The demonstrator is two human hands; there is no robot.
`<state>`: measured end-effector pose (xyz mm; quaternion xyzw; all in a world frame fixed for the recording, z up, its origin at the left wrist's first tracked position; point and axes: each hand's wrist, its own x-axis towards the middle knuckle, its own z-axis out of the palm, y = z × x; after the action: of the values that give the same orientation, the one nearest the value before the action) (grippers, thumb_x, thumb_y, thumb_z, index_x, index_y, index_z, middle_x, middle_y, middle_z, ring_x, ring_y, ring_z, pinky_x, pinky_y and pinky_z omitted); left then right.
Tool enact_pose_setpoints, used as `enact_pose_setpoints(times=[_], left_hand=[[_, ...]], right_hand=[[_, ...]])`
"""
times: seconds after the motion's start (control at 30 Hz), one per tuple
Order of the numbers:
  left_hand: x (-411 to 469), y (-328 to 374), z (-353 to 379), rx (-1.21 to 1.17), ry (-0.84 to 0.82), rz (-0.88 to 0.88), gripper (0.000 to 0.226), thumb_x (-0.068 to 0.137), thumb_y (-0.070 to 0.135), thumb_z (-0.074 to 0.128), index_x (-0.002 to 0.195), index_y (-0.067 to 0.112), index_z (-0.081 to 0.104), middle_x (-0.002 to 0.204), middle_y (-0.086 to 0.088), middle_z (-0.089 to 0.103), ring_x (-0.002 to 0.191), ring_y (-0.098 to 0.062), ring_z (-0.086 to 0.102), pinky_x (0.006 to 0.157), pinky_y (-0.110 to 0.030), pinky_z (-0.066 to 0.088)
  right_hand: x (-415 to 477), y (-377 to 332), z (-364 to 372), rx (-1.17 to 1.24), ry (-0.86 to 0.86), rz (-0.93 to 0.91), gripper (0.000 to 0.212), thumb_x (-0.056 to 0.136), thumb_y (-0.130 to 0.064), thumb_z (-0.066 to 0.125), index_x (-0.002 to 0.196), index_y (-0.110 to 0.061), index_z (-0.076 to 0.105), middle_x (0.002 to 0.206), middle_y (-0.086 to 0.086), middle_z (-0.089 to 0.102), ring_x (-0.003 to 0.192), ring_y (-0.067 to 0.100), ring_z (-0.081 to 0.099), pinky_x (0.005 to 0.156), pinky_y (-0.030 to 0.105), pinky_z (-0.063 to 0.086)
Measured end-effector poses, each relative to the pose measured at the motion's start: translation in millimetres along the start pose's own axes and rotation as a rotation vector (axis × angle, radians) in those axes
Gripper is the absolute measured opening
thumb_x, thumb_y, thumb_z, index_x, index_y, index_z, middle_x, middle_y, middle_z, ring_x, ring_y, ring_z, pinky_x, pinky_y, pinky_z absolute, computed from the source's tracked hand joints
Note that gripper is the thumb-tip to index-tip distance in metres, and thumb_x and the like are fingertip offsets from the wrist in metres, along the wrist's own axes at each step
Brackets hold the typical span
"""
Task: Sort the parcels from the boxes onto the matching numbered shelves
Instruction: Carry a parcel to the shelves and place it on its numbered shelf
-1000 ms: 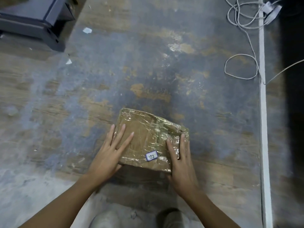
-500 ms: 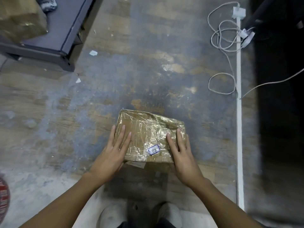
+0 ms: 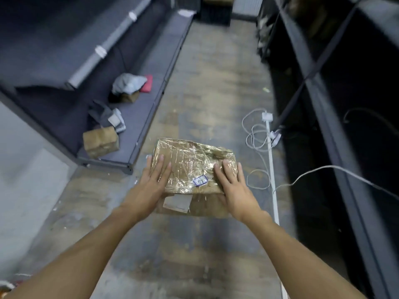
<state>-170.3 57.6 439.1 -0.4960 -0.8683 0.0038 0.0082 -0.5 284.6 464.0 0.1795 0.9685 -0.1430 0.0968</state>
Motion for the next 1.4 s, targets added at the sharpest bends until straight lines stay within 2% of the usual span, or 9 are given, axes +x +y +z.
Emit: enact_pose_setpoints(times=[0.13, 0.2, 0.3, 0.37, 0.5, 0.63, 0.77, 1.1, 1.4], left_hand=[[22.3, -23.8, -117.0, 0.119, 0.04, -0.012, 0.12, 0.046, 0.008, 0.098, 0.147, -0.001, 0.036, 0.151, -0.028, 0.037, 0.133, -0.057, 0.038, 0.081, -0.052, 0.057], [30.1, -33.8, -171.7, 0.033, 0.087, -0.021, 0.119, 0.06, 0.012, 0.095, 0.154, 0.007, 0.023, 0.16, -0.021, 0.024, 0.141, -0.052, 0.025, 0.08, -0.052, 0.059], [34.3, -38.2, -256.7, -0.013, 0.095, 0.013, 0.092, 0.096, 0.029, 0.066, 0.159, 0.011, 0.001, 0.165, -0.017, -0.005, 0.148, -0.047, -0.008, 0.113, -0.056, 0.036], [31.4, -35.8, -313.6, -0.025, 0.092, 0.01, 0.085, 0.101, 0.042, 0.05, 0.158, 0.009, -0.002, 0.164, -0.017, -0.013, 0.149, -0.045, -0.014, 0.122, -0.052, 0.015], [33.8, -42.0, -383.6, -0.077, 0.097, 0.001, 0.085, 0.098, 0.048, 0.047, 0.159, 0.014, -0.002, 0.165, -0.011, -0.015, 0.15, -0.039, -0.017, 0.122, -0.051, 0.019], [38.0, -42.0, -419.9, -0.087, 0.109, 0.019, 0.083, 0.099, 0.046, 0.048, 0.16, 0.017, 0.0, 0.166, -0.009, -0.012, 0.151, -0.038, -0.014, 0.12, -0.05, 0.025], [49.5, -39.9, -443.9, -0.132, 0.103, 0.047, 0.084, 0.098, 0.049, 0.05, 0.16, 0.019, 0.001, 0.166, -0.006, -0.011, 0.151, -0.033, -0.015, 0.123, -0.049, 0.018], [107.5, -39.6, -473.5, -0.075, 0.114, 0.059, 0.086, 0.097, 0.052, 0.048, 0.16, 0.019, 0.0, 0.166, -0.005, -0.01, 0.152, -0.035, -0.011, 0.122, -0.05, 0.02], [256.9, -56.3, -478.8, -0.08, 0.12, 0.065, 0.086, 0.096, 0.053, 0.051, 0.16, 0.02, 0.004, 0.167, -0.005, -0.007, 0.152, -0.035, -0.012, 0.122, -0.052, 0.017]], right_hand=[[-9.2, -37.5, -121.6, -0.027, 0.065, -0.016, 0.078, 0.107, -0.032, 0.045, 0.158, -0.024, -0.012, 0.166, 0.001, -0.019, 0.149, 0.045, -0.018, 0.122, 0.043, 0.011], [-17.4, -56.2, -176.8, -0.025, 0.105, -0.028, 0.076, 0.106, -0.037, 0.046, 0.16, -0.026, -0.006, 0.167, 0.004, -0.015, 0.15, 0.045, -0.016, 0.122, 0.043, 0.005], [-29.0, -78.7, -247.3, -0.031, 0.186, -0.051, 0.075, 0.103, -0.04, 0.048, 0.16, -0.026, 0.002, 0.167, 0.009, -0.01, 0.15, 0.046, -0.012, 0.122, 0.044, -0.004], [-38.3, -91.7, -287.6, -0.08, 0.244, -0.069, 0.075, 0.103, -0.041, 0.048, 0.16, -0.023, 0.003, 0.167, 0.014, -0.006, 0.152, 0.043, -0.007, 0.121, 0.042, -0.011], [-52.9, -109.7, -348.8, -0.133, 0.3, -0.072, 0.077, 0.102, -0.043, 0.048, 0.161, -0.022, 0.002, 0.167, 0.015, -0.003, 0.152, 0.041, -0.002, 0.122, 0.043, -0.009], [-56.4, -109.6, -383.7, -0.145, 0.311, -0.05, 0.077, 0.1, -0.048, 0.05, 0.161, -0.026, 0.009, 0.167, 0.013, 0.003, 0.152, 0.042, 0.003, 0.124, 0.047, 0.0], [-61.6, -106.3, -409.5, -0.127, 0.312, -0.007, 0.076, 0.099, -0.048, 0.053, 0.16, -0.029, 0.012, 0.168, 0.01, 0.005, 0.15, 0.049, 0.004, 0.123, 0.051, 0.011], [-18.9, -73.8, -448.4, -0.136, 0.347, -0.003, 0.076, 0.099, -0.05, 0.053, 0.16, -0.031, 0.012, 0.168, 0.011, 0.006, 0.151, 0.046, 0.008, 0.122, 0.055, 0.012], [105.3, 1.1, -499.8, -0.1, 0.384, -0.022, 0.077, 0.098, -0.048, 0.055, 0.16, -0.032, 0.012, 0.168, 0.01, 0.002, 0.151, 0.046, 0.003, 0.124, 0.054, 0.008]])
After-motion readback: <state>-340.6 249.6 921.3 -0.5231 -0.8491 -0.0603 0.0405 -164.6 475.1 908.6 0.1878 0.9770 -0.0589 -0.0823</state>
